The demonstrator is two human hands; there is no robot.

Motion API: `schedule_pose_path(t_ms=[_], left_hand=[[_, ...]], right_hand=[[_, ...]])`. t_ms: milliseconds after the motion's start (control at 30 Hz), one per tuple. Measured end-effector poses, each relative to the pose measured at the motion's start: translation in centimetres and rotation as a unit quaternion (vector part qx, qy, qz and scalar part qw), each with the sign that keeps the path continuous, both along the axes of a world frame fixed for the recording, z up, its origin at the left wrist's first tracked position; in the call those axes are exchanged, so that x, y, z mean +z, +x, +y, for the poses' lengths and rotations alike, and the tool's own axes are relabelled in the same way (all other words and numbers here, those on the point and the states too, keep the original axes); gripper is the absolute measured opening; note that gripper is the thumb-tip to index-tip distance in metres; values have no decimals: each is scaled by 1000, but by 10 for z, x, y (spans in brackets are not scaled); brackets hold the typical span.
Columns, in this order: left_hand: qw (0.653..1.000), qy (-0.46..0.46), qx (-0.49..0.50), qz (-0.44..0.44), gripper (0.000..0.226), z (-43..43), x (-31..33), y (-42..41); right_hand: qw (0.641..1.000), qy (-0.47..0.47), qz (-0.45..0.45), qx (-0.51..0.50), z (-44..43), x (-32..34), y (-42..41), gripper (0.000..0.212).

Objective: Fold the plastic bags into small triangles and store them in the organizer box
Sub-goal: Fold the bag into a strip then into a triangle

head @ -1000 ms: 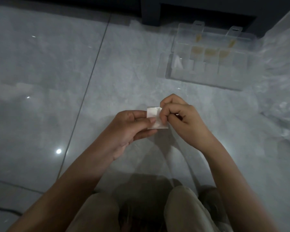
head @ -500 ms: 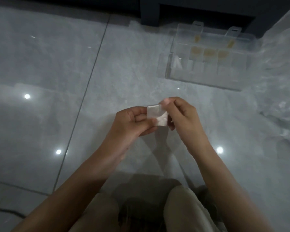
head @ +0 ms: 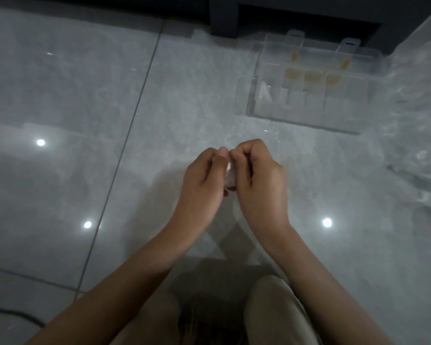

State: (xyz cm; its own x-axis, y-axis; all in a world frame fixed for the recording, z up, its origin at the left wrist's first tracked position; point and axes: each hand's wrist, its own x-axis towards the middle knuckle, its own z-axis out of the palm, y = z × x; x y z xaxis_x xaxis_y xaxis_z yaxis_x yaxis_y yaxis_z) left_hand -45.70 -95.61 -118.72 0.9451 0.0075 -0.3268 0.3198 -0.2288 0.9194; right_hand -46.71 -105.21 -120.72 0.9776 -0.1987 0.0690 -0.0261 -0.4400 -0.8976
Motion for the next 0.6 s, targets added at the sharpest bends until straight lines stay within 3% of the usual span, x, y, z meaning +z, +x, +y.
schedule_pose_path(t_ms=[167, 400, 600], left_hand=[[990, 73, -8, -118, 30, 1, -12, -3], [990, 46, 1, -137, 31, 1, -12, -3], [978, 106, -24, -176, 29, 9, -14, 1]], right_hand=[[996, 91, 23, -7, 6, 8, -3, 13], [981, 191, 30, -26, 11, 12, -1, 20], [967, 246, 54, -31, 12, 12, -1, 19]])
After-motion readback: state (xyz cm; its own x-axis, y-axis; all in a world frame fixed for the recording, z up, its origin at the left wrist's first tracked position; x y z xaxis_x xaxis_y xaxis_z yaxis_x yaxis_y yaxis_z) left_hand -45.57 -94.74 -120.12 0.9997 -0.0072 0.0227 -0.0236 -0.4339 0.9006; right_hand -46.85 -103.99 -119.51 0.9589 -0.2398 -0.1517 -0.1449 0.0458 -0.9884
